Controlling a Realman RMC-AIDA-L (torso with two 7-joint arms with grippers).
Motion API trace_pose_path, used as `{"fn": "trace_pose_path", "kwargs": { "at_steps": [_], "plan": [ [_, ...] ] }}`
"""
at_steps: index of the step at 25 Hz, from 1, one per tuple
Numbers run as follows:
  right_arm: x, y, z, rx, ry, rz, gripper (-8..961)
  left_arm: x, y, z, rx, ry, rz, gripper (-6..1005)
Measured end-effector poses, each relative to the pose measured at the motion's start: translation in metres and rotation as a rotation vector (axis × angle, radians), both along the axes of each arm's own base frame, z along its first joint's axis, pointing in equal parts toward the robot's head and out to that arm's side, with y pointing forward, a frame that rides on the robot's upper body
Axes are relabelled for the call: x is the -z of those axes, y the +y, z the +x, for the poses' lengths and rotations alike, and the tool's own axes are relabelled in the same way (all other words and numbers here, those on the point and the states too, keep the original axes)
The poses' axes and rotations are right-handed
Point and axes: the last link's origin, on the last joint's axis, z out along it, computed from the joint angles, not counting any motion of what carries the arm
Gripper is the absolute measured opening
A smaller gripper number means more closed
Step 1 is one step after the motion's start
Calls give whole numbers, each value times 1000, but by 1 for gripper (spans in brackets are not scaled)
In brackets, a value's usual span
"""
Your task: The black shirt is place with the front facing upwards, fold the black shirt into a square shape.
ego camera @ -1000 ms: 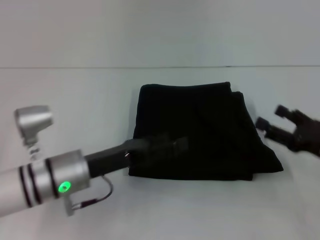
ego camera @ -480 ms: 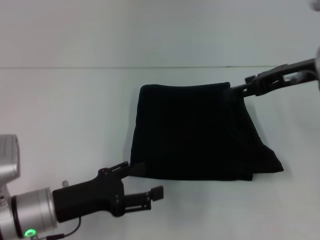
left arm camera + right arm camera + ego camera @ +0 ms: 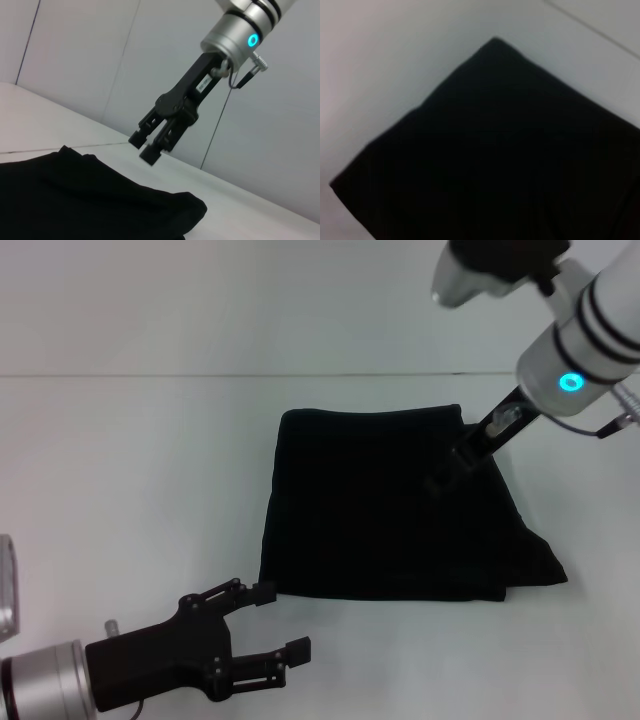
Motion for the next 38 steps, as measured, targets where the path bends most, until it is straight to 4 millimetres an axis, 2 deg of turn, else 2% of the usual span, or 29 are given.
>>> {"fn": "trace_pose_path", "kwargs": {
  "at_steps": [12,27,32,38],
  "plan": [
    [37,15,23,-41,-62,4,877,1,-5,-3,-18,-8,2,923],
    [56,14,24,-104,-83,-24,878,3,-5,-3,-22,-4,0,922],
    [59,14,26,-101,-90,-23,765,3,-4,-2,-21,-3,-1,922],
    [58,14,26,-103,-88,-21,519,4,-5,-3,-23,-3,-1,921]
  ]
}}
